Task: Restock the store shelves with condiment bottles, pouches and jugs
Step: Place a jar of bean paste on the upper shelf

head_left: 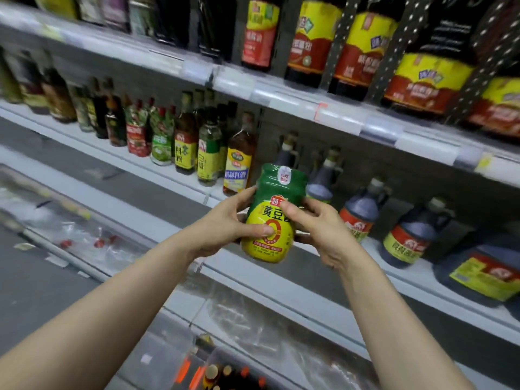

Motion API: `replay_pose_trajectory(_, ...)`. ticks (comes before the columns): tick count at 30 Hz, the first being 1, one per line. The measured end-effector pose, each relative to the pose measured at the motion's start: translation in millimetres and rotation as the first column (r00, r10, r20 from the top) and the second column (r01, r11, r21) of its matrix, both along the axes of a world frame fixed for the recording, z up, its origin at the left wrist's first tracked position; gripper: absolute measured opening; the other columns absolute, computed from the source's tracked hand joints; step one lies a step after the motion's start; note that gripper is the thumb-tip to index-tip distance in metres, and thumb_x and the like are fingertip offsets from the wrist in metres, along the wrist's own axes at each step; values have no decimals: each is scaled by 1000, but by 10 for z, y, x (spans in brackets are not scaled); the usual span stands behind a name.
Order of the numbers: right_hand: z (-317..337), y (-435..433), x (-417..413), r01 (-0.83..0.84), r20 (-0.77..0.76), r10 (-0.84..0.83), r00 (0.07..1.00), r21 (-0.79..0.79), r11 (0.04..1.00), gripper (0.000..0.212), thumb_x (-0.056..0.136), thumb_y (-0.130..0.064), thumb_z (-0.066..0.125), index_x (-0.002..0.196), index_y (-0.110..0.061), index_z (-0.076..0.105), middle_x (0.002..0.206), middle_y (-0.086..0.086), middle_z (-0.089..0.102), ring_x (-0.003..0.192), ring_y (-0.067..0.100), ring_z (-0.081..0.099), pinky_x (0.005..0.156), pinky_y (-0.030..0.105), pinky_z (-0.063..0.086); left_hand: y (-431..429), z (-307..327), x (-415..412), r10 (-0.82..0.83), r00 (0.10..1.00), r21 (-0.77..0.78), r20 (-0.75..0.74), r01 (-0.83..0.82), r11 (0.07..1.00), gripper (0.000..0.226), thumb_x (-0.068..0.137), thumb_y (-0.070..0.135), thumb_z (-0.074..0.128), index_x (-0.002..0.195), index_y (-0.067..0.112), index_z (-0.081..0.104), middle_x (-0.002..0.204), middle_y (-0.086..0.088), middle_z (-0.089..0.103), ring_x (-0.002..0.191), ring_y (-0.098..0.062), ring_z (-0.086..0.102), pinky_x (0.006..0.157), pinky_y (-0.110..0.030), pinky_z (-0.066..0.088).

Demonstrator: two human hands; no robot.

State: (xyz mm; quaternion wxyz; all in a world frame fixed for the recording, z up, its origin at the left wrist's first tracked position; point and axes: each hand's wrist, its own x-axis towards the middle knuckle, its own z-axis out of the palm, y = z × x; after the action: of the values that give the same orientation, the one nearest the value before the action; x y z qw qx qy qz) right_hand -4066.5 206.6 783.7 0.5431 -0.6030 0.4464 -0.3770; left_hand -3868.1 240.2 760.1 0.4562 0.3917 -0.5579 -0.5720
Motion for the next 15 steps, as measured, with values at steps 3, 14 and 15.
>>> replay_pose_trajectory(3, 261, -54, 166, -45, 14, 45, 999, -32, 998, 59, 70, -39, 79, 122, -13, 66, 110, 5, 76, 100, 22, 74, 76, 37, 61, 37, 229, 158, 26, 1000, -47, -11, -26, 999, 84, 75, 10, 77, 145, 36, 39, 128, 9, 66, 112, -23, 68, 83, -41, 60)
replay_pose_trajectory(14, 944, -172, 1169, -132, 68, 146, 987, -176, 975, 40, 81, -34, 77, 115, -14, 68, 103, 5, 78, 94, 22, 76, 69, 32, 62, 26, 943, 1207, 84, 991, -186, 105, -64, 981, 69, 73, 28, 82, 118, 68, 48, 118, 7, 71, 107, -19, 70, 76, -34, 60)
replay_pose_trajectory(15, 970, -182, 1306, -139, 72, 154, 985, -183, 973, 43, 77, -36, 78, 113, -14, 68, 103, 4, 78, 94, 22, 76, 70, 33, 62, 26, 971, 1339, 89, 990, -189, 113, -66, 980, 67, 72, 29, 83, 113, 71, 50, 117, 8, 71, 106, -19, 70, 76, -35, 60)
